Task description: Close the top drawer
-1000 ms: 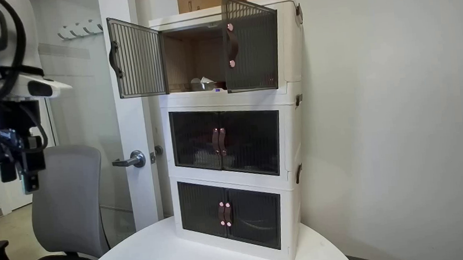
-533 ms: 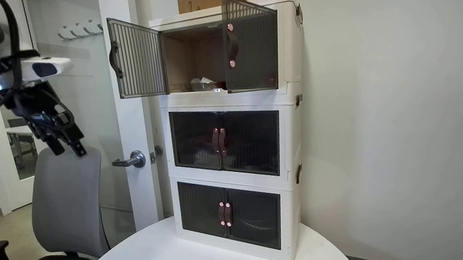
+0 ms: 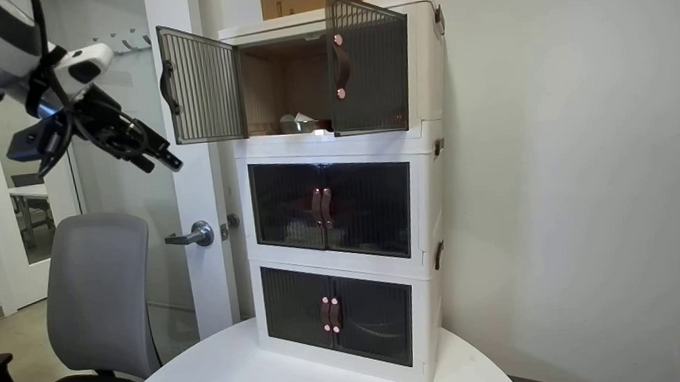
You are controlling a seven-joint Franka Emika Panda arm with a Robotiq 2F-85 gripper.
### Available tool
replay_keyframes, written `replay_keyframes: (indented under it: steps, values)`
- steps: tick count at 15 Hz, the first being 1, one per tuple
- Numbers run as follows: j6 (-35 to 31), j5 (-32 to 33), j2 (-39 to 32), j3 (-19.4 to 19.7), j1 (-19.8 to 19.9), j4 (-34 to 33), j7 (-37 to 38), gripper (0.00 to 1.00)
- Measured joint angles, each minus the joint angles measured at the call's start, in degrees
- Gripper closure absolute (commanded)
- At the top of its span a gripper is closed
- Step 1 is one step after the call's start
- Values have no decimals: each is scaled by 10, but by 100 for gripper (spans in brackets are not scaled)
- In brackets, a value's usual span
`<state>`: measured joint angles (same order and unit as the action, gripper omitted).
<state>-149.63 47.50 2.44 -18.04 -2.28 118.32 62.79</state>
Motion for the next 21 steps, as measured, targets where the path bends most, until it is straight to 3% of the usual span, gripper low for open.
replay_keyframes:
  steps: [7,12,15,21]
  values:
    - [26,339,-33,-18,-2,-107,273,0]
    - [150,539,-63,-17,-41,-130,447,0]
    - [253,581,-81,-5,-74,-130,485,0]
    - [409,584,-99,4,-102,-122,488,0]
